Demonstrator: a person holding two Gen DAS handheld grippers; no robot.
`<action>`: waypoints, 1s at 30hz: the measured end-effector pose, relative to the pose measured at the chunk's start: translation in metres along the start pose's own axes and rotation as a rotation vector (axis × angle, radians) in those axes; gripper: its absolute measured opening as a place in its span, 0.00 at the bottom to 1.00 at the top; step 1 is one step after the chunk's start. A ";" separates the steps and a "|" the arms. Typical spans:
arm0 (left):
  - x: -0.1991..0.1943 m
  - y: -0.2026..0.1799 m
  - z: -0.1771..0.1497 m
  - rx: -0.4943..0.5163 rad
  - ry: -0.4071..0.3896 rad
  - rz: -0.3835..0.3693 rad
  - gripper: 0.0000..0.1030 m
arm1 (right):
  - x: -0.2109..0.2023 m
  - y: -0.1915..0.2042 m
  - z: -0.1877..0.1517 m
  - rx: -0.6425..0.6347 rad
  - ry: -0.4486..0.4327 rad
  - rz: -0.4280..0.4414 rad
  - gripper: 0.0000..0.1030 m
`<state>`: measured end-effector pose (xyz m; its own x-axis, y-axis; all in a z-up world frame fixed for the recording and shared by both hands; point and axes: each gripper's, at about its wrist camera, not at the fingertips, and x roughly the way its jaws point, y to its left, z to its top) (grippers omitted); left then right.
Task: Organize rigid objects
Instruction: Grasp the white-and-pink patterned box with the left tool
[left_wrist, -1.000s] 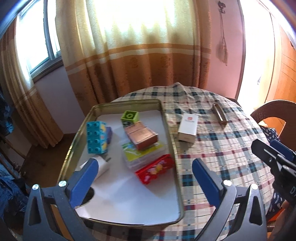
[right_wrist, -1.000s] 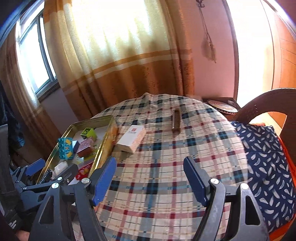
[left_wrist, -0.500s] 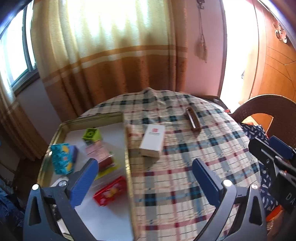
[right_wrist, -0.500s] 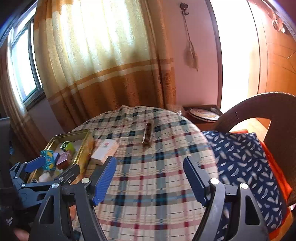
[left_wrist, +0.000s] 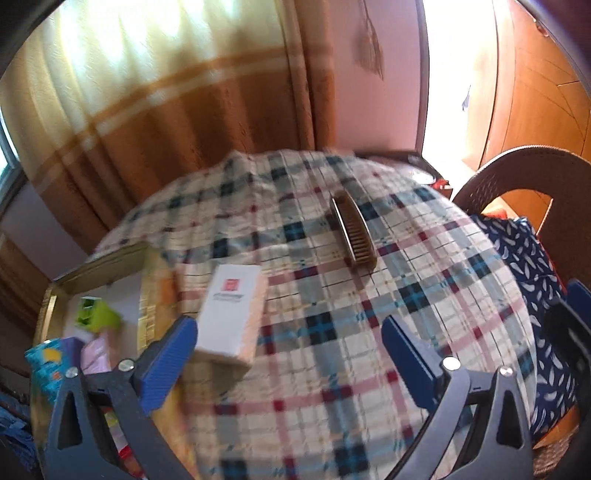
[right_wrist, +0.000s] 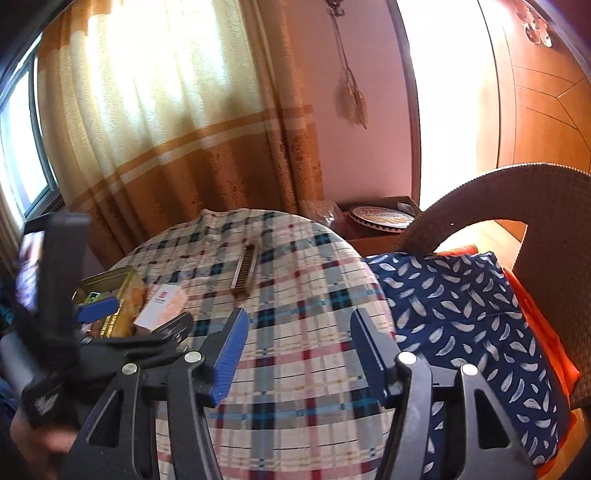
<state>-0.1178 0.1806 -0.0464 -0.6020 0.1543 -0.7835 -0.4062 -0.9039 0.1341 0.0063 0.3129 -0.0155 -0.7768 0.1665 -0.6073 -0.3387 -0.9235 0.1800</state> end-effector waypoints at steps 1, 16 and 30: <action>0.009 -0.002 0.005 -0.004 0.020 -0.002 0.94 | 0.002 -0.003 0.000 0.003 0.003 -0.002 0.59; 0.063 0.014 0.020 -0.090 0.121 0.176 0.89 | 0.021 -0.016 0.003 0.020 0.029 0.008 0.58; 0.061 0.024 0.009 -0.287 0.194 0.011 0.58 | 0.019 -0.020 0.005 0.028 0.027 0.009 0.58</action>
<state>-0.1710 0.1718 -0.0856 -0.4521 0.0902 -0.8874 -0.1737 -0.9847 -0.0117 -0.0048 0.3363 -0.0265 -0.7656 0.1487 -0.6259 -0.3468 -0.9148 0.2069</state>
